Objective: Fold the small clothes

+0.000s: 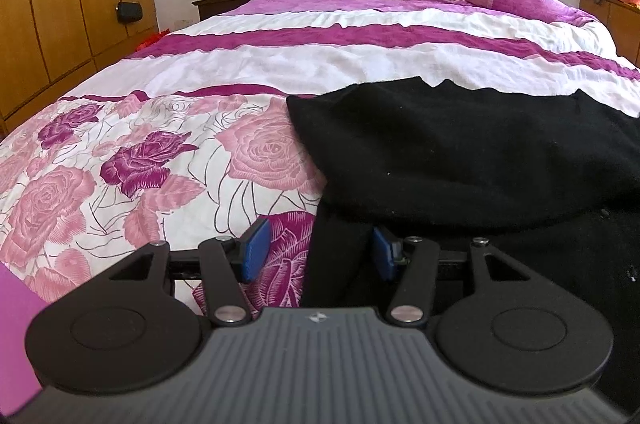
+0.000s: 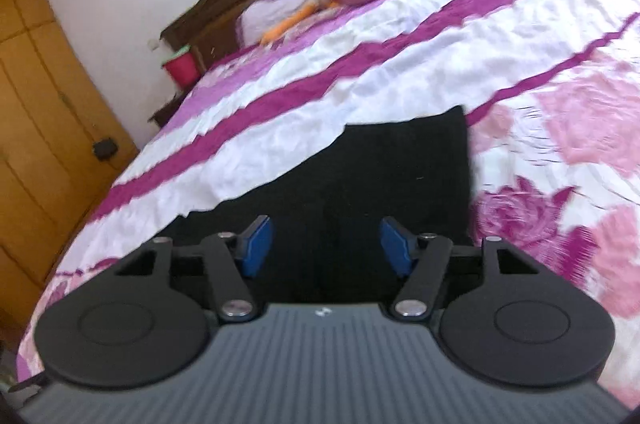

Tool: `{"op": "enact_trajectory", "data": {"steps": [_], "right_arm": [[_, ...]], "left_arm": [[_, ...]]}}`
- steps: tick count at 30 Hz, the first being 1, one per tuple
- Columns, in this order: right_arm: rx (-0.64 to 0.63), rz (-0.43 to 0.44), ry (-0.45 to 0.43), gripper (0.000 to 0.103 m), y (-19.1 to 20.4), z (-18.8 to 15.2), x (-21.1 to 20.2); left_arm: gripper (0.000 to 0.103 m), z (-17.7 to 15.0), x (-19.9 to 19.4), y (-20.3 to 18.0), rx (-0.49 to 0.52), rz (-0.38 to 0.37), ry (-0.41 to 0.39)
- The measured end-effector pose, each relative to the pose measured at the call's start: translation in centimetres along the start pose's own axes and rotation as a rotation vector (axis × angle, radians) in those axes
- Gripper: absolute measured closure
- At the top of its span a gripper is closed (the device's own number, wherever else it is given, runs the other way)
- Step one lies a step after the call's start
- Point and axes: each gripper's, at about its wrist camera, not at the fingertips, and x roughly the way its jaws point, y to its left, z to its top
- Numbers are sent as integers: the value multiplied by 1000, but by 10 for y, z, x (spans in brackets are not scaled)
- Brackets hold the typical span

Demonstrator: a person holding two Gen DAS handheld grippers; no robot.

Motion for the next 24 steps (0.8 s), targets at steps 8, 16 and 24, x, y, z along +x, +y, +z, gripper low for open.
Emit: {"op": "enact_trajectory", "data": {"steps": [8, 16, 24], "right_arm": [[-128, 15, 68, 83, 24, -7, 42], [-133, 15, -205, 93, 25, 18, -27], [-97, -138, -27, 93, -23, -6, 11]], "left_arm": [[43, 0, 4, -4, -3, 25, -22], [43, -2, 11, -5, -32, 71, -19], [42, -4, 13, -12, 4, 98, -23]]}}
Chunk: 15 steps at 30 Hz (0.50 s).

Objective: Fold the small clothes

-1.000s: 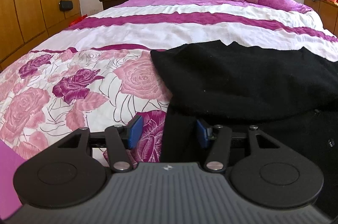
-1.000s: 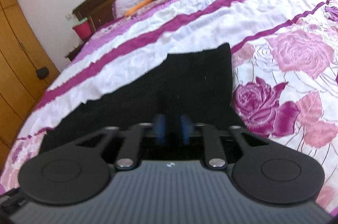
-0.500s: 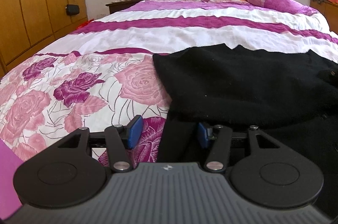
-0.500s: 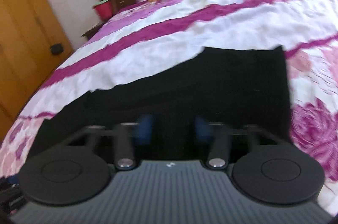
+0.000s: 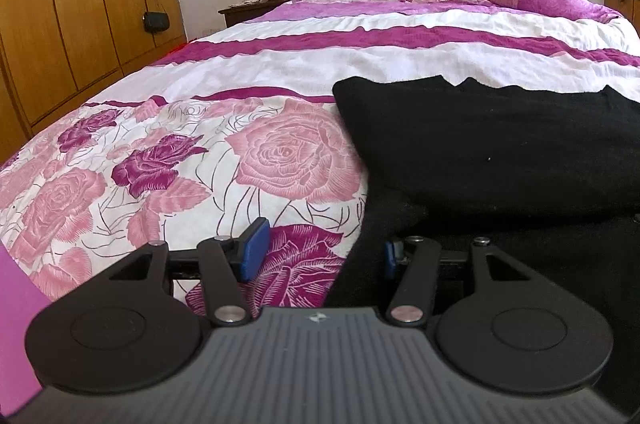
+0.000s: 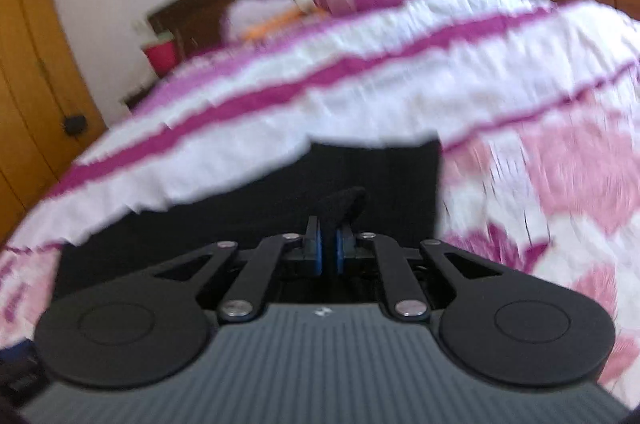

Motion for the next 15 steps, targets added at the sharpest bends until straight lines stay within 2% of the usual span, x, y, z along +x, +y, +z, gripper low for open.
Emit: {"op": "enact_trajectory", "data": {"steps": [3, 9, 11, 15], "right_arm": [[-25, -10, -12, 92, 2, -12, 3], [-73, -31, -4, 86, 6, -5, -1], [-65, -27, -1, 84, 4, -3, -9], [-42, -40, -49, 81, -1, -3, -41]], "left_arm": [[42, 1, 0, 2, 1, -9, 3], [41, 4, -11, 6, -2, -33, 21], [41, 5, -22, 11, -24, -65, 27], [41, 9, -44, 20, -67, -123, 2]]}}
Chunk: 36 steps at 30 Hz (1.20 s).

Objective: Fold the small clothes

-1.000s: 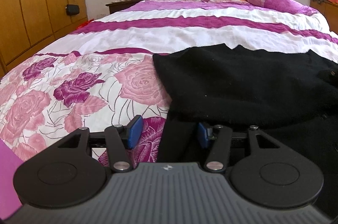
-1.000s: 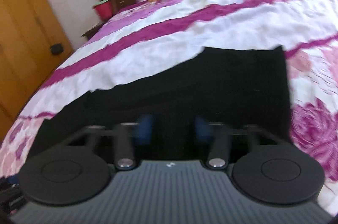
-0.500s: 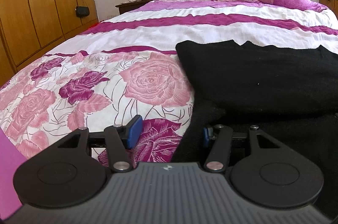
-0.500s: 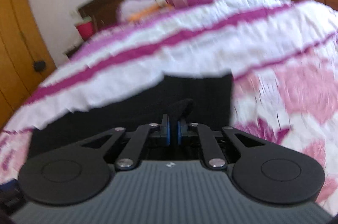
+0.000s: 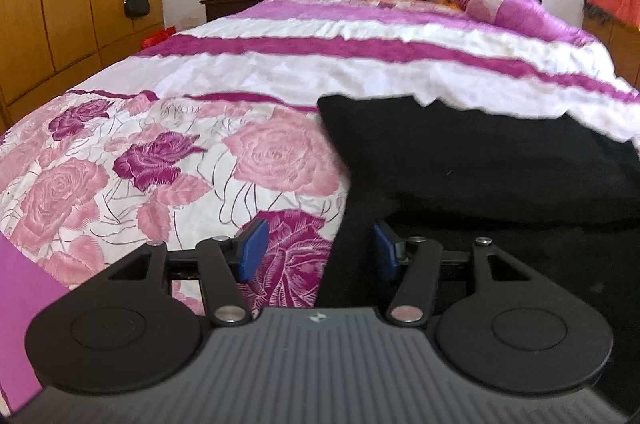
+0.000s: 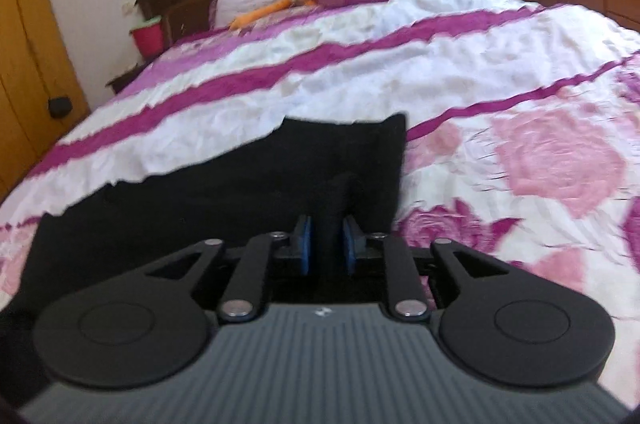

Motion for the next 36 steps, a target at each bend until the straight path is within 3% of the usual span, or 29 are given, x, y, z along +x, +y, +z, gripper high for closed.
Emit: {"op": "enact_trajectory", "data": {"steps": [10, 12, 14, 27, 36], "right_arm": [[-30, 67, 69, 81, -14, -24, -58], [-9, 77, 81, 64, -17, -29, -65], [2, 90, 84, 55, -19, -33, -73], [-90, 150, 150, 55, -9, -54, -120], [-139, 116, 201, 56, -18, -73, -143]], "left_arm": [[41, -5, -19, -2, -8, -35, 16], [41, -7, -25, 0, -6, -26, 30], [41, -10, -31, 4, -11, -18, 39], [41, -30, -80, 19, -47, -56, 83], [41, -66, -104, 20, -30, -101, 136]]}}
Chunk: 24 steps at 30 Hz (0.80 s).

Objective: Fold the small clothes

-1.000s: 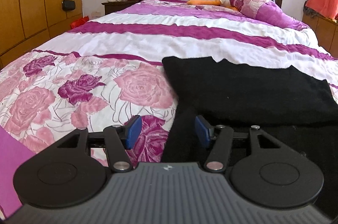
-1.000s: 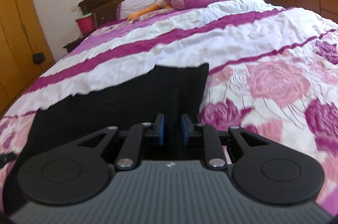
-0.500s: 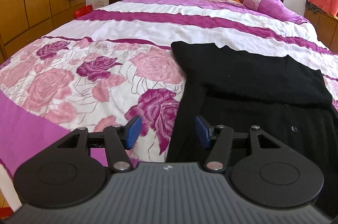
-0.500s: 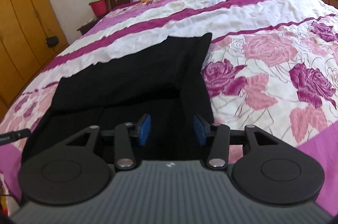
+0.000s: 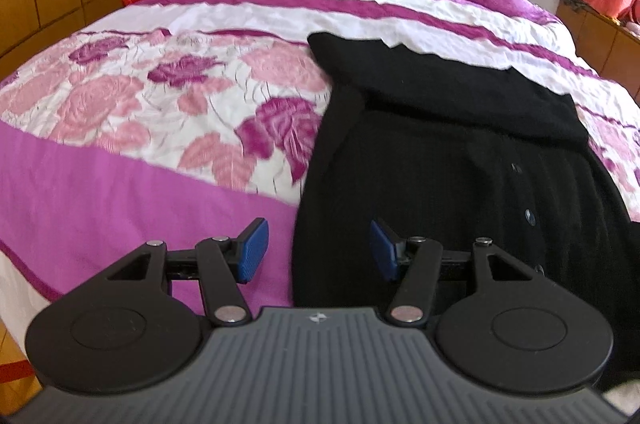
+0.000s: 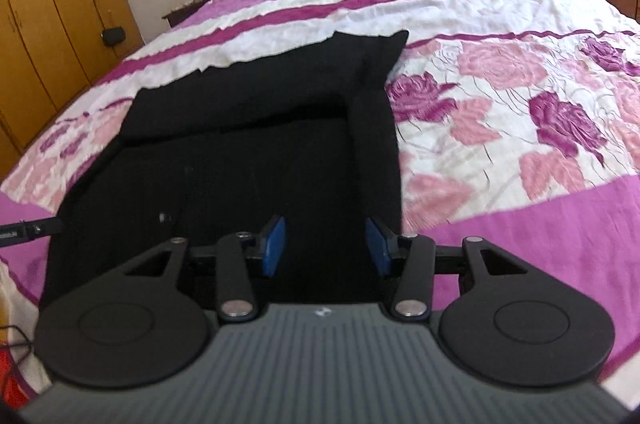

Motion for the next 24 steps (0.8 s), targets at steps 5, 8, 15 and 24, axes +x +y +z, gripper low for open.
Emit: {"op": "enact_trajectory", "data": {"steps": [5, 8, 15, 24], "right_arm": [[-16, -18, 61, 56, -4, -13, -1], [-22, -22, 75, 56, -5, -19, -6], [-43, 16, 140, 48, -6, -40, -14], [-47, 44, 143, 48, -6, -60, -29]], "left_arm": [[41, -13, 0, 1, 1, -5, 43], [41, -20, -1, 3, -22, -23, 63], [41, -30, -9, 1, -10, -50, 82], [41, -46, -17, 6, -39, -115, 118]]}}
